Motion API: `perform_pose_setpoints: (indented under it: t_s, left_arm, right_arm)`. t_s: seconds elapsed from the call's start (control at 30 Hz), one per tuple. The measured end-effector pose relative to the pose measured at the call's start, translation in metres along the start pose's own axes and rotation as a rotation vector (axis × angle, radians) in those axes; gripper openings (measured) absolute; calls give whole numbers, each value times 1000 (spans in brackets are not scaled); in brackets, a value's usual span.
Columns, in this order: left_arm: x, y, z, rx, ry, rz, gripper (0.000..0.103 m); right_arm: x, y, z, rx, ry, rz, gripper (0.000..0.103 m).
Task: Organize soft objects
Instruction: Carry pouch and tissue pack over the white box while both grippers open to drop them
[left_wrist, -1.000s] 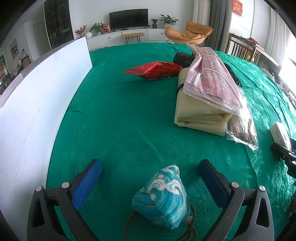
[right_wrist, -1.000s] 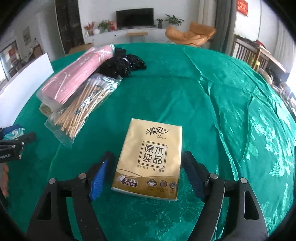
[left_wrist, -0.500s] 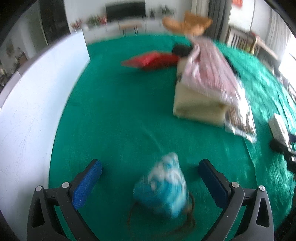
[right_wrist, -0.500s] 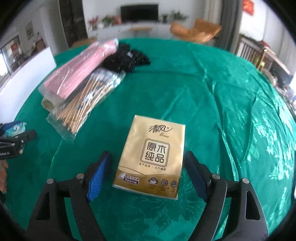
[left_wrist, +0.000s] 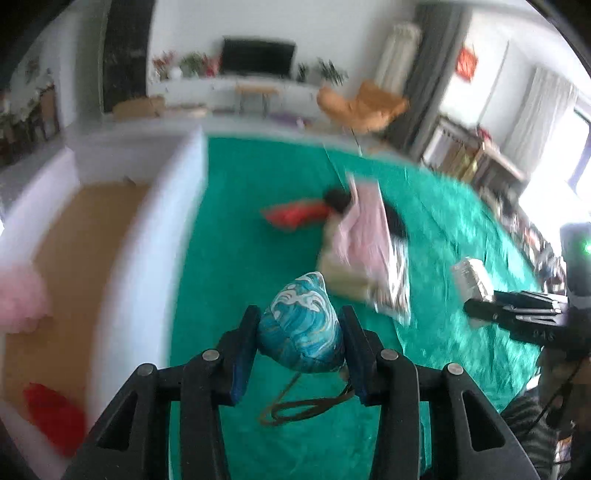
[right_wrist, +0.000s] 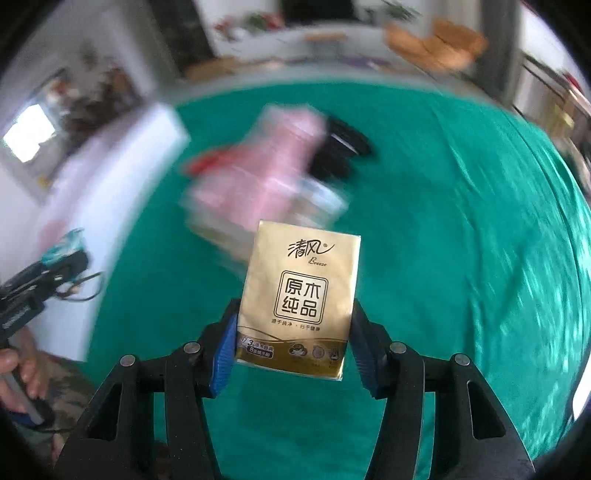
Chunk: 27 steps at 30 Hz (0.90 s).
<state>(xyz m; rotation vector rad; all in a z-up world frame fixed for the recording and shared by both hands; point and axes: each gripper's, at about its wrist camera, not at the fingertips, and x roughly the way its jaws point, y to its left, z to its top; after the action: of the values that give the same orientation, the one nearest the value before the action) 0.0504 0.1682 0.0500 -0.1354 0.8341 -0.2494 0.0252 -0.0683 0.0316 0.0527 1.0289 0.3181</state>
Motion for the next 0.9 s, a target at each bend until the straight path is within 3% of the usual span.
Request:
perform_pose_setpoints:
  t_s: [0.13, 0.27, 0.3, 0.33, 0.37, 0.4, 0.47, 0.57, 0.63, 0.7, 0.8, 0.9]
  left_arm:
    - [-50, 55, 17, -46, -73, 157, 43]
    - [-75, 124, 6, -104, -49, 414, 47]
    - [-76, 137, 3, -118, -35, 456, 54]
    - [-78, 152, -5, -137, -20, 499, 70]
    - [-81, 168, -13, -163, -8, 539, 80]
    - [-84, 179, -19, -183, -13, 563, 92]
    - [-91, 195, -30, -227, -34, 608, 94]
    - [-97, 202, -37, -265, -55, 618, 94]
    - [-99, 196, -37, -272, -74, 587, 94]
    - [-92, 177, -29, -260, -91, 526, 94]
    - [-82, 128, -19, -198, -114, 353, 95]
    - [-64, 70, -16, -94, -97, 180, 95]
  right_arm:
    - [-30, 91, 40, -128, -88, 185, 57]
    - [-32, 184, 67, -233, -109, 366, 58]
    - [-27, 206, 71, -250, -102, 403, 58]
    - [-21, 226, 74, -268, -100, 449, 62]
    - [-14, 242, 75, -283, -96, 483, 66]
    - [-8, 253, 75, -293, -83, 506, 70]
    - [9, 270, 72, -294, -32, 528, 71]
    - [14, 254, 68, -252, -53, 531, 71]
    - [13, 227, 60, -241, -107, 462, 72]
    - [15, 194, 46, -257, -168, 336, 72]
    - [35, 128, 15, -237, -206, 95, 72]
    - [58, 41, -26, -128, -175, -121, 72]
